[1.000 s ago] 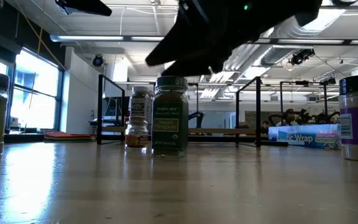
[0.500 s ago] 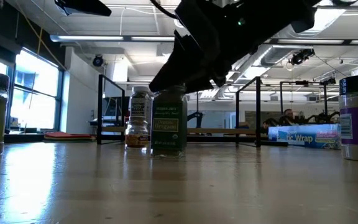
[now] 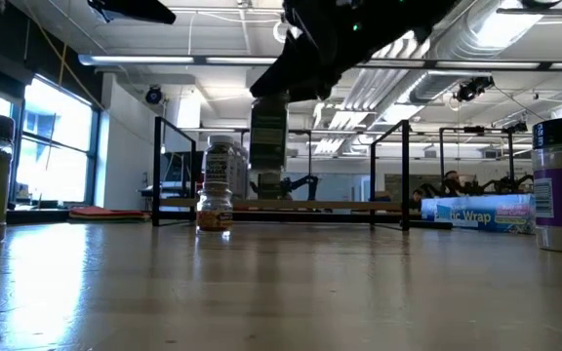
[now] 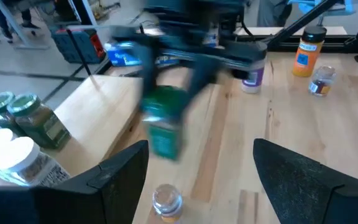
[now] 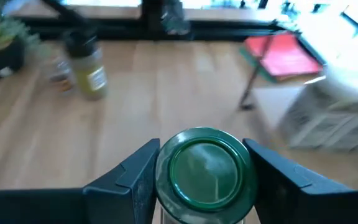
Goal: Shelf spices
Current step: Put the top green seasoning bottle on the shelf
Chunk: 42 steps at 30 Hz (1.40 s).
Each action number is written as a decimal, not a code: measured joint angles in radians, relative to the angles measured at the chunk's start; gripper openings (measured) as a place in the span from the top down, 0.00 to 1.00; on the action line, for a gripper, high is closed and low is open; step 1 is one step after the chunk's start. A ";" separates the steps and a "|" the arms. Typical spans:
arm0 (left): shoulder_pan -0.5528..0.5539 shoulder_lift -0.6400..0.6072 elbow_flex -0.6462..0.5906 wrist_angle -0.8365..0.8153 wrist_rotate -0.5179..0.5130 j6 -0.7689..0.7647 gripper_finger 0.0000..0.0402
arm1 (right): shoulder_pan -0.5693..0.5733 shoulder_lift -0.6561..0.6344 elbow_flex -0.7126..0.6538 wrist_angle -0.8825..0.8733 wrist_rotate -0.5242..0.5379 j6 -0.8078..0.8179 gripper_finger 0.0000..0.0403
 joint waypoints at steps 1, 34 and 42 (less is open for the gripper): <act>0.000 0.000 0.000 0.009 -0.002 0.014 0.29 | -0.044 -0.001 0.000 0.012 -0.042 -0.017 0.53; 0.186 -0.190 0.001 0.097 0.024 0.340 0.29 | -0.395 0.218 0.237 -0.043 -0.253 -0.238 0.40; 0.190 -0.190 0.001 0.096 0.039 0.340 0.29 | -0.369 0.166 0.236 -0.034 -0.232 -0.275 0.39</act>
